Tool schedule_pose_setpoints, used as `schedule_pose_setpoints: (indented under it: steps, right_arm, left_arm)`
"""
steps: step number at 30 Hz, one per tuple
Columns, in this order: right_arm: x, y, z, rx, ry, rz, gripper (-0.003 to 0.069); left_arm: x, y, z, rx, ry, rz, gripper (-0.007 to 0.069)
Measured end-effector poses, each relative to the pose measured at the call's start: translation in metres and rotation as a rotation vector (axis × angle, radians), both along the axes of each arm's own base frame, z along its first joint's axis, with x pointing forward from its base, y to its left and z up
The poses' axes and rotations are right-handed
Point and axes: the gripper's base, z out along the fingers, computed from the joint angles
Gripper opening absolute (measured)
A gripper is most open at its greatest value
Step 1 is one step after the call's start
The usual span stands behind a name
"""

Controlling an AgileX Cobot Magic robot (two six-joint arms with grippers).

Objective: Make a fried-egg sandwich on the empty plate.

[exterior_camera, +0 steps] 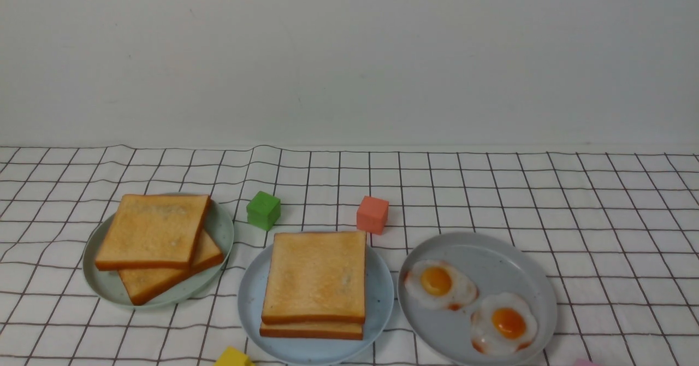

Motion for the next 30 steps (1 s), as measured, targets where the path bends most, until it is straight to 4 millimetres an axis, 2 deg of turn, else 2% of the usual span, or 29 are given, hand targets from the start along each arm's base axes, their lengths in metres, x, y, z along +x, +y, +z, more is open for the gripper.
schedule_pose_setpoints:
  steps: [6, 10, 11, 12, 13, 15, 30]
  right_arm:
    - [0.011, -0.013, -0.025, -0.025, 0.043, -0.212, 0.0071]
    - [0.014, -0.025, -0.058, 0.029, 0.093, -0.397, 0.0082]
    - [0.015, -0.026, -0.068, 0.032, 0.111, -0.419, 0.0083]
    - [0.015, -0.026, -0.068, 0.038, 0.11, -0.42, 0.0083]
    - [0.017, -0.027, -0.086, 0.036, 0.155, -0.44, 0.0083]
    - [0.018, -0.027, -0.1, 0.034, 0.189, -0.447, 0.0084]
    - [0.019, -0.027, -0.099, -0.011, 0.144, -0.433, 0.0101]
  left_arm:
    - [0.0, 0.0, 0.0, 0.0, 0.0, 0.0, 0.0026]
    - [0.0, 0.0, 0.0, 0.0, 0.0, 0.0, 0.003]
    - [0.0, 0.0, 0.0, 0.0, 0.0, 0.0, 0.0031]
    - [0.0, 0.0, 0.0, 0.0, 0.0, 0.0, 0.0031]
    - [0.0, 0.0, 0.0, 0.0, 0.0, 0.0, 0.0032]
    - [0.0, 0.0, 0.0, 0.0, 0.001, 0.0, 0.0031]
    - [0.0, 0.0, 0.0, 0.0, -0.001, 0.0, 0.0039]
